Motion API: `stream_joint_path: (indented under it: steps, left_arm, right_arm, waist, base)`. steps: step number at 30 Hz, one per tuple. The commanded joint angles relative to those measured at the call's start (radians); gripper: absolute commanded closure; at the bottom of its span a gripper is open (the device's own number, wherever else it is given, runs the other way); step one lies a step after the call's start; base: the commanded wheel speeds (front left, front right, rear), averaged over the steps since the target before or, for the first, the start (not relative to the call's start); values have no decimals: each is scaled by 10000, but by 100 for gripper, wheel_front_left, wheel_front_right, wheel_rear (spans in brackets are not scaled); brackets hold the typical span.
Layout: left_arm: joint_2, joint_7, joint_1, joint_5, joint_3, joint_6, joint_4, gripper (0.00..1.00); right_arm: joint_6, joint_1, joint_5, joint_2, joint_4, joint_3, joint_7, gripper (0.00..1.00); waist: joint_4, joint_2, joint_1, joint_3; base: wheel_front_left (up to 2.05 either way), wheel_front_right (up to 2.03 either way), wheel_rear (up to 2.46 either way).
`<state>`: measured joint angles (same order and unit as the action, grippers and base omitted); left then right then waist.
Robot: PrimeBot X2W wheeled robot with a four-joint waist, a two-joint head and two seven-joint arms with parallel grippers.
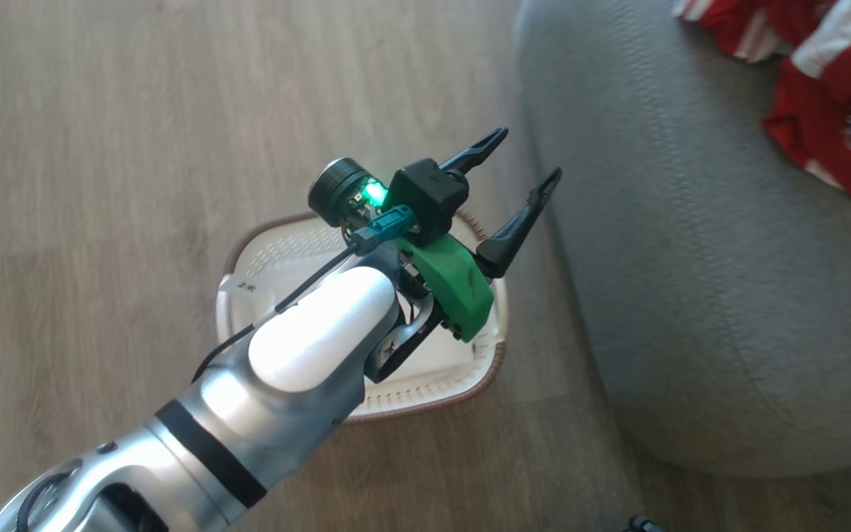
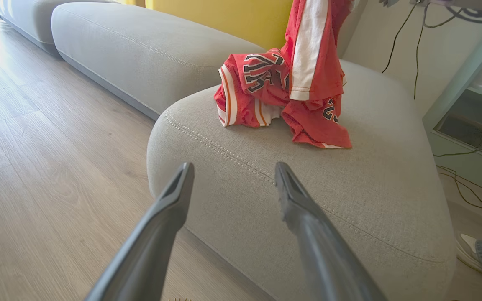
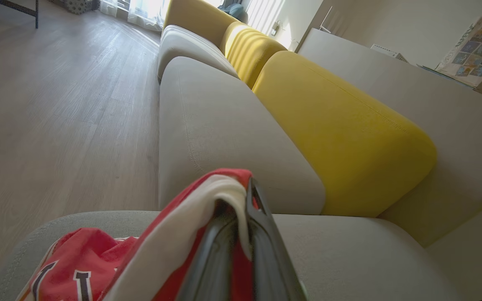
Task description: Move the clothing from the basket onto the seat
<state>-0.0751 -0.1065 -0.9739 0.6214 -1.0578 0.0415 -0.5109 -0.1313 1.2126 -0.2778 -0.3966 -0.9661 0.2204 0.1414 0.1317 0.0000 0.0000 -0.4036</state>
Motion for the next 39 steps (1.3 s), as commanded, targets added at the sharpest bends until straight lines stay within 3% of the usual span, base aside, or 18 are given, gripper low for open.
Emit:
stream_joint_path:
  steps: [1, 10, 16, 17, 19, 20, 21, 31, 39]
  left_arm:
    - [-89, 27, -400, -116, 166, 61, 368, 0]
    - [-195, 71, -421, -155, 90, 202, 623, 0]
    - [-269, 91, -406, -132, 75, 253, 670, 0]
    - [-282, 86, -392, -118, 74, 257, 662, 0]
    - [-310, 72, -351, -82, 75, 259, 640, 0]
    - [-326, 62, -327, -61, 78, 259, 626, 0]
    - [-345, 52, -301, -36, 84, 259, 604, 0]
    - [-461, -187, 94, 365, 280, 284, 315, 0]
    - [-649, -531, 623, 801, 597, 401, 23, 0]
  right_arm:
    - [6, 302, -253, -34, 207, 104, 110, 100]
    - [6, 129, -1669, 665, -661, 1176, 283, 100]
    - [6, -53, -2241, 749, -997, 1609, 257, 100]
    - [6, -80, -2331, 766, -1058, 1672, 248, 87]
    - [6, -109, -2451, 786, -1211, 1804, 200, 47]
    - [6, -106, -2486, 801, -1293, 1854, 196, 13]
    - [6, -95, -2510, 823, -1372, 1892, 209, 0]
    - [6, 195, -2275, 900, -2393, 1749, 623, 0]
    - [6, 470, -1844, 1093, -2921, 910, 1034, 0]
  waist:
    - [-409, 0, 0, -387]
    - [-665, 0, 0, -790]
    - [-627, 0, 0, -805]
    - [-606, 0, 0, -780]
    - [-547, 0, 0, -709]
    - [-514, 0, 0, -663]
    - [-475, 0, 0, -610]
    - [-210, 0, 0, 222]
    - [-182, 0, 0, 1155]
  base:
    - [0, 0, 0]
    - [0, 0, 0]
    - [0, 0, 0]
    - [0, 0, 0]
    - [0, 0, 0]
    - [0, 0, 0]
    - [0, 0, 0]
    - [0, 0, 0]
    - [0, 0, 0]
